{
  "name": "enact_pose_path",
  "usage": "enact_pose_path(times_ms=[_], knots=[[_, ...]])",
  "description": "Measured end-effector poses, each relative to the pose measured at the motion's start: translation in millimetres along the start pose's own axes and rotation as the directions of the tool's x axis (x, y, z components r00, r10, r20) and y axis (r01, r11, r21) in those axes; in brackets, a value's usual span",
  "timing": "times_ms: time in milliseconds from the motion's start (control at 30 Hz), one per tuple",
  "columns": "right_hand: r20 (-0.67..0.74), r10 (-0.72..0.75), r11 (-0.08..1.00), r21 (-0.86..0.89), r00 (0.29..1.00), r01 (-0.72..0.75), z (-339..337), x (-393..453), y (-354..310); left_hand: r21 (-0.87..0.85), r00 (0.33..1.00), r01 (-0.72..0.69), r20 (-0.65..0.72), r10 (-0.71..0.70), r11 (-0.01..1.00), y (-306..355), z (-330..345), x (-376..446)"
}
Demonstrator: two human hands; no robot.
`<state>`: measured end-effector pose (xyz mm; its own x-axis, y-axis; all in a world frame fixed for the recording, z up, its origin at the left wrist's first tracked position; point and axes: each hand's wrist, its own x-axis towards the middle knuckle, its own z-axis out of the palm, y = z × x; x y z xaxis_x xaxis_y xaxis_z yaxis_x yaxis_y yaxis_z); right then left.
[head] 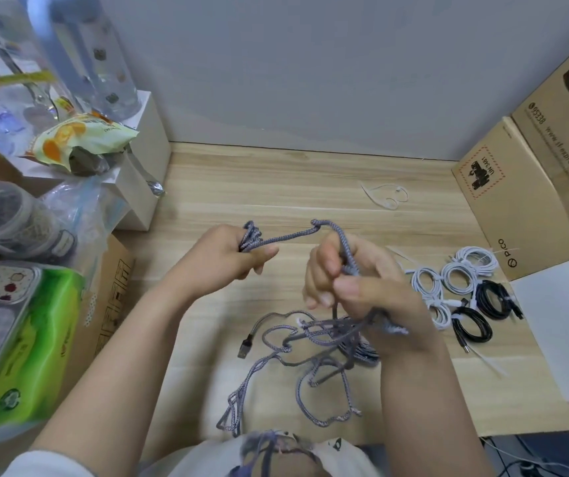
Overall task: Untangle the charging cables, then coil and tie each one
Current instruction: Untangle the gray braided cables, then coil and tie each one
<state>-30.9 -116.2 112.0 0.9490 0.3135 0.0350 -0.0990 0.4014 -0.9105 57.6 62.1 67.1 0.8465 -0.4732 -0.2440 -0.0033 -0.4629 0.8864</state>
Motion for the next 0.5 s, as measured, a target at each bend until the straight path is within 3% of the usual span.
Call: enact_pose_path(times_ms=[100,167,233,300,367,433,500], knots=[[0.100,-0.014,0.916,0.399,0.995,-0.027,-13.5,3.9,3.2,-0.234,0.960,0.006,0.273,0.060,0.972,-3.9,-9.1,-8.8],[0.115,0.003,0.818,0.571,0.993,-0.068,-21.3,6.7,6.5,-0.516,0.885,0.003,0.401,0.238,0.856,-7.0,-13.0,-13.2],[0.098,0.044,0.780,0.618,0.994,-0.095,-25.0,9.0,11.7,-0.817,0.745,0.076,0.428,0.512,0.572,-4.0,-12.8,-15.7],[0.076,0.117,0.795,0.590,0.990,-0.139,-21.9,11.7,19.1,-0.948,0.618,0.267,0.304,0.725,0.170,5.2,-9.4,-14.7],[0.028,0.231,0.806,0.554,0.973,-0.207,-16.2,15.5,27.0,-0.944,0.668,0.311,0.135,0.732,-0.110,16.6,-6.3,-13.0],[-0.048,0.329,0.796,0.552,0.943,-0.249,-12.2,18.7,32.4,-0.915,0.726,0.298,0.032,0.687,-0.272,20.7,-2.3,-11.8],[-0.079,0.383,0.763,0.589,0.920,-0.267,-11.7,20.8,37.1,-0.894,0.816,0.249,-0.013,0.578,-0.372,19.8,-0.1,-10.3]])
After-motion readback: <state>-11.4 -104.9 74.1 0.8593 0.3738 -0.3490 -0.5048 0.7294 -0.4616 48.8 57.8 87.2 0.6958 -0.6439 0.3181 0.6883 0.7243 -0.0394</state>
